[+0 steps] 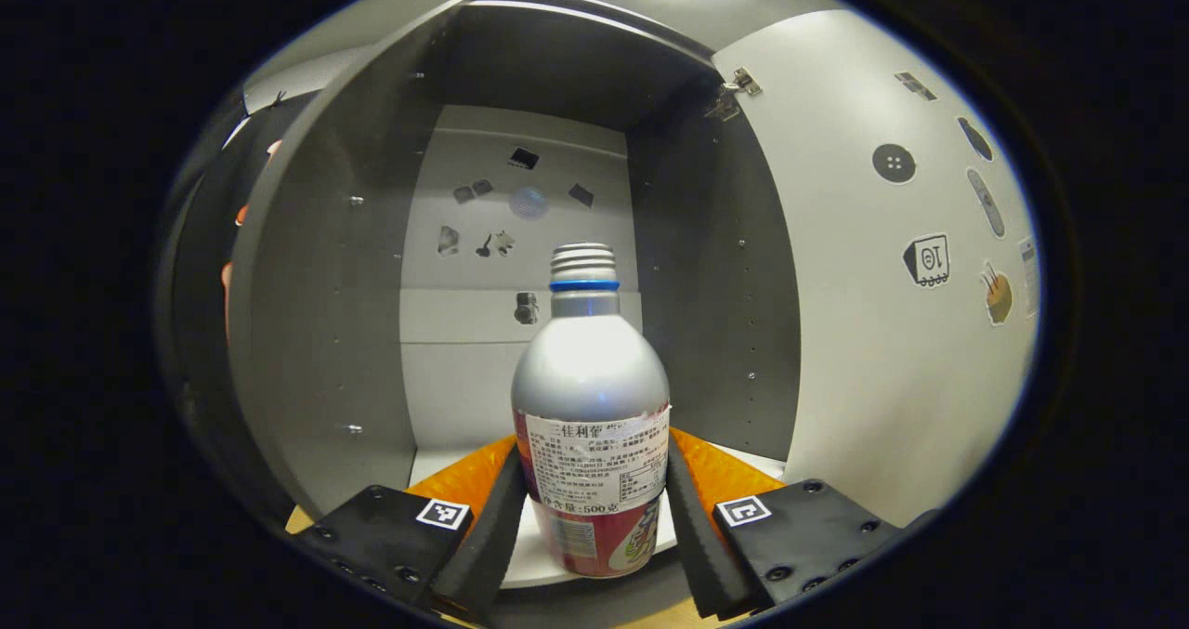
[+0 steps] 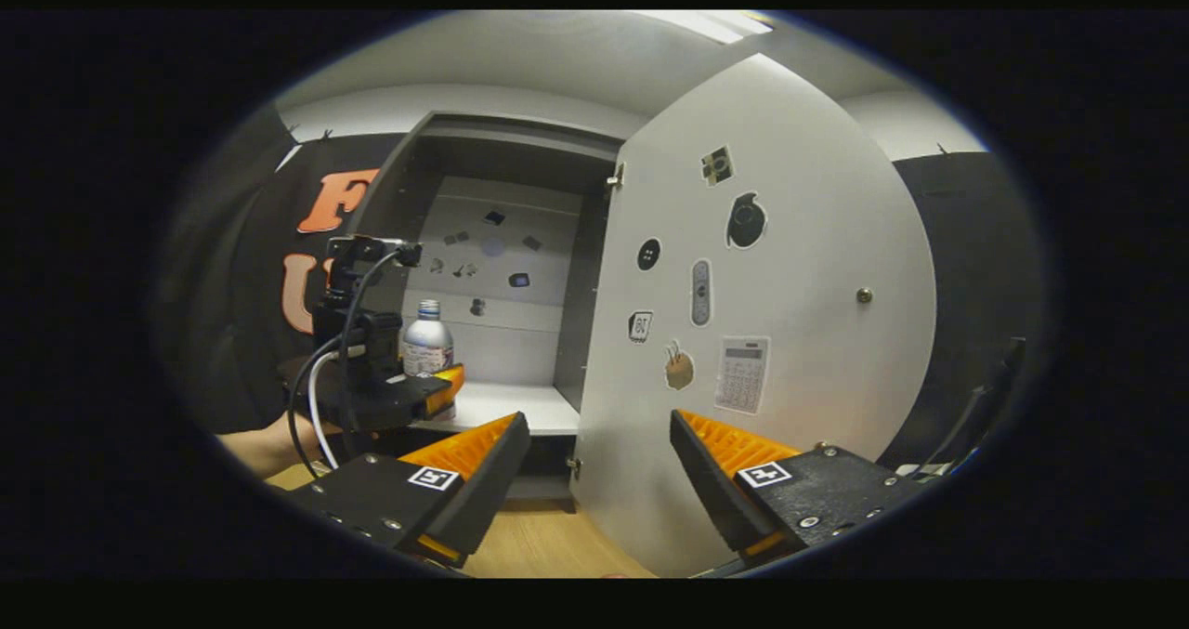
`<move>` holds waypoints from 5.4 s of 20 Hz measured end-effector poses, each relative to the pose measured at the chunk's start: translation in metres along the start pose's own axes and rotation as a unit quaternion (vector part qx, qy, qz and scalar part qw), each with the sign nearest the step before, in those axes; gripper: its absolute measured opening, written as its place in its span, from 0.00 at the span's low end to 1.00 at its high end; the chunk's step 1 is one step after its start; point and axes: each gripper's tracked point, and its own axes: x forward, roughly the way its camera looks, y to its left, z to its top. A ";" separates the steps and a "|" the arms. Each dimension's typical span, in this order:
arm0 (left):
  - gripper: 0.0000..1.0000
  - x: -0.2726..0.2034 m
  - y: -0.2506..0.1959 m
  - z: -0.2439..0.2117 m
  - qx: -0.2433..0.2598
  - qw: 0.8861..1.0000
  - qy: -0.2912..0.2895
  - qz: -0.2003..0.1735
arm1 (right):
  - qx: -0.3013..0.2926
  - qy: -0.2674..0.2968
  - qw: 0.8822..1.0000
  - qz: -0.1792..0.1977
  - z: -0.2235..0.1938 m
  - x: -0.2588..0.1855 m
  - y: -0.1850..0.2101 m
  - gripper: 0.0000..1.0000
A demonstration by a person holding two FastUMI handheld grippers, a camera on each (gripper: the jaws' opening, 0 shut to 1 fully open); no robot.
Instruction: Open the cabinet door with the right hand, grasp the bottle in the cabinet with the left hand and place it on the coaster, then close the cabinet door with the right hand.
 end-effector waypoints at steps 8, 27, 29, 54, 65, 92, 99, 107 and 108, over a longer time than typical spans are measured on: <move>0.82 -0.119 0.002 -0.014 0.010 0.997 -0.010 0.074 | -0.007 -0.005 0.994 0.108 -0.016 -0.053 0.005 0.93; 0.82 -0.317 0.021 -0.214 0.048 0.986 0.103 0.121 | -0.027 0.027 0.976 0.215 -0.084 -0.087 0.094 0.93; 0.82 -0.325 0.031 -0.236 0.042 0.985 0.111 0.125 | -0.025 0.037 0.975 0.217 -0.093 -0.087 0.102 0.94; 0.88 -0.341 0.074 -0.314 0.008 0.977 0.163 0.139 | -0.015 0.100 0.972 0.213 -0.124 -0.086 0.152 0.94; 0.95 -0.305 0.088 -0.215 0.004 0.987 0.108 0.118 | -0.003 0.037 0.991 0.126 -0.049 -0.097 0.087 0.93; 0.97 -0.297 -0.007 0.001 0.016 0.986 0.043 0.160 | 0.057 -0.023 0.997 0.036 -0.018 -0.070 -0.192 0.94; 0.97 -0.295 -0.013 -0.003 0.002 0.986 0.056 0.158 | 0.059 -0.027 0.994 0.085 -0.013 -0.081 -0.160 0.90; 0.97 -0.304 0.028 -0.004 -0.007 0.979 0.055 0.195 | 0.091 -0.015 0.970 0.224 -0.002 -0.086 -0.042 0.90; 0.97 -0.304 0.035 -0.005 -0.009 0.979 0.054 0.195 | 0.091 -0.016 0.969 0.229 -0.001 -0.080 -0.031 0.90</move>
